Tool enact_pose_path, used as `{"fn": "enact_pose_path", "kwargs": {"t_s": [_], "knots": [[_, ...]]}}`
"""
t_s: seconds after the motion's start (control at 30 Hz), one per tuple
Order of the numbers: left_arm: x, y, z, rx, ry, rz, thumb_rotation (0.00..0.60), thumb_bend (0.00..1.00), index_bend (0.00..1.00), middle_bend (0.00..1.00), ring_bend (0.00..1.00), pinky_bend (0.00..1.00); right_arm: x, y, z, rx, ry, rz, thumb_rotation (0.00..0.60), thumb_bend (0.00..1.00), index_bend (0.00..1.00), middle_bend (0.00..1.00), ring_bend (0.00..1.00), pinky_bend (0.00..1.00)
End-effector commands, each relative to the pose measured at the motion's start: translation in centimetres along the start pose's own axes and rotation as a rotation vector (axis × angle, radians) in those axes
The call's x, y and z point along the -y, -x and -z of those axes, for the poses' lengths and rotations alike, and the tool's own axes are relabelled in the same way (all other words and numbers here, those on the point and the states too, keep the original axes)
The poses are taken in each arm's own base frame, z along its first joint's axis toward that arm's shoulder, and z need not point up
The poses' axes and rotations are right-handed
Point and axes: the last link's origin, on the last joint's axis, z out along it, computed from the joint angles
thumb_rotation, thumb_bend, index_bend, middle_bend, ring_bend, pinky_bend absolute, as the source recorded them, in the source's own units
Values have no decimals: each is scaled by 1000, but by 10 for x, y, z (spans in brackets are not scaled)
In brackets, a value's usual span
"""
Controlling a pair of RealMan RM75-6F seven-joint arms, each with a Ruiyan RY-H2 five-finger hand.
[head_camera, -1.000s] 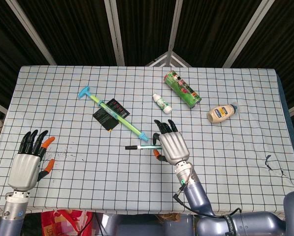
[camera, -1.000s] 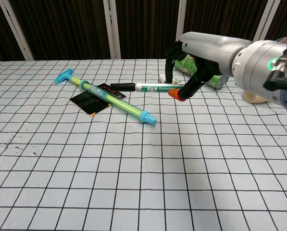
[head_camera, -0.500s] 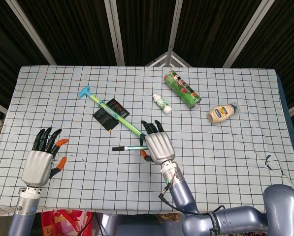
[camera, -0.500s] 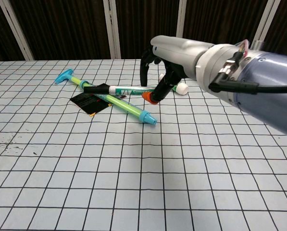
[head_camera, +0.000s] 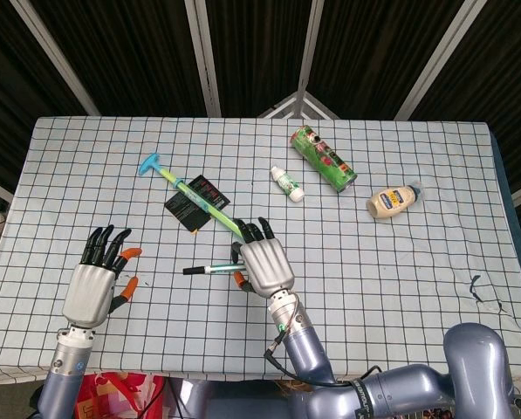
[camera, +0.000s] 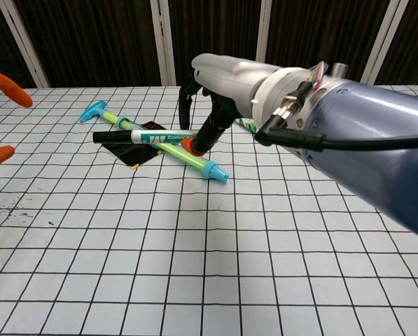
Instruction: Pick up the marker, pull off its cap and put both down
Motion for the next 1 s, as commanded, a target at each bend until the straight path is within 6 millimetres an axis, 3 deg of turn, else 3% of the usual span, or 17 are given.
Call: {"fn": "enact_pose_path", "kwargs": {"t_s": [0.03, 0.77, 1.0], "knots": [[-5, 3, -4, -5, 11, 6, 600, 432, 359, 126, 0, 33, 1, 0, 0, -1, 1, 0, 600, 487, 754, 97, 146, 11], [-60, 26, -18, -4, 123, 59, 600, 432, 417, 148, 0, 33, -2, 4, -1, 18, 2, -16, 600, 487, 754, 97, 146, 11], [-66, 32, -21, -10, 127, 64, 600, 432, 430, 155, 0, 33, 0, 2, 0, 14, -8, -19, 600, 486, 761, 97, 146, 11]]}}
